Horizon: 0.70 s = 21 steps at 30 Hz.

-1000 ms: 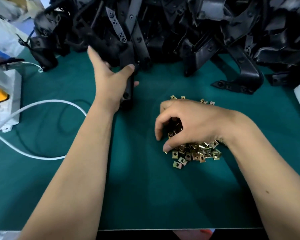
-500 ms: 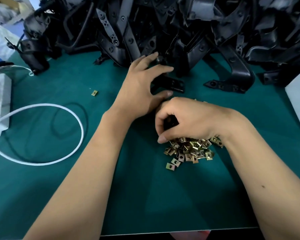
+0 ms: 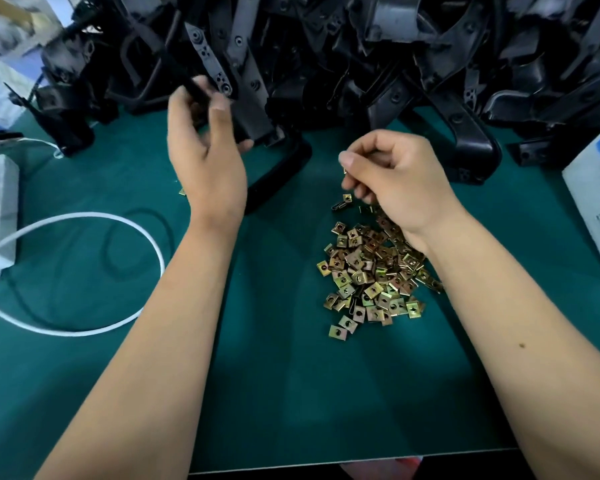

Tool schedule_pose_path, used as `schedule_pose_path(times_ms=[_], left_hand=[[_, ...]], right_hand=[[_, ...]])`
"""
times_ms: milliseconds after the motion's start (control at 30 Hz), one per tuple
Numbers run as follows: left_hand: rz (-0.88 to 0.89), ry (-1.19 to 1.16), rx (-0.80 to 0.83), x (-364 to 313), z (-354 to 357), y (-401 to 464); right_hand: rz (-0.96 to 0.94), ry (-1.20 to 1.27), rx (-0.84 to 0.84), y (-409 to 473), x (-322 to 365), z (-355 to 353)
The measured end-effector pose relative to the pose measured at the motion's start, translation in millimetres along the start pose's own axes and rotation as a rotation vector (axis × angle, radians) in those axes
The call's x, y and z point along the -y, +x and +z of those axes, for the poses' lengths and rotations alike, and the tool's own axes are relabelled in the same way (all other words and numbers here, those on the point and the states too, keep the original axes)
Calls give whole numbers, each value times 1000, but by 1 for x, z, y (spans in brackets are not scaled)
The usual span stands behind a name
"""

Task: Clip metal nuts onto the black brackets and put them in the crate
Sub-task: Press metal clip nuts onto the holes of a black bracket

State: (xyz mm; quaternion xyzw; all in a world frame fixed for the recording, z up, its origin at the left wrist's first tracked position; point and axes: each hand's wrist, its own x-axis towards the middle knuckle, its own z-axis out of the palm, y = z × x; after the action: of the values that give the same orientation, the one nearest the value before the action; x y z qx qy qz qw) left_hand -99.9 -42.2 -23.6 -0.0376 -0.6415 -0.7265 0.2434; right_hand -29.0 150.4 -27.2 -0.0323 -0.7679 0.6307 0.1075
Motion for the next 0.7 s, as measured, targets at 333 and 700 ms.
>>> schedule_pose_path(times_ms=[333, 700], left_hand=[[-359, -335, 210, -12, 10, -10], [-406, -53, 52, 9, 28, -28]], right_hand=[[34, 256, -33, -1, 1, 4], [-115, 163, -44, -6, -2, 22]])
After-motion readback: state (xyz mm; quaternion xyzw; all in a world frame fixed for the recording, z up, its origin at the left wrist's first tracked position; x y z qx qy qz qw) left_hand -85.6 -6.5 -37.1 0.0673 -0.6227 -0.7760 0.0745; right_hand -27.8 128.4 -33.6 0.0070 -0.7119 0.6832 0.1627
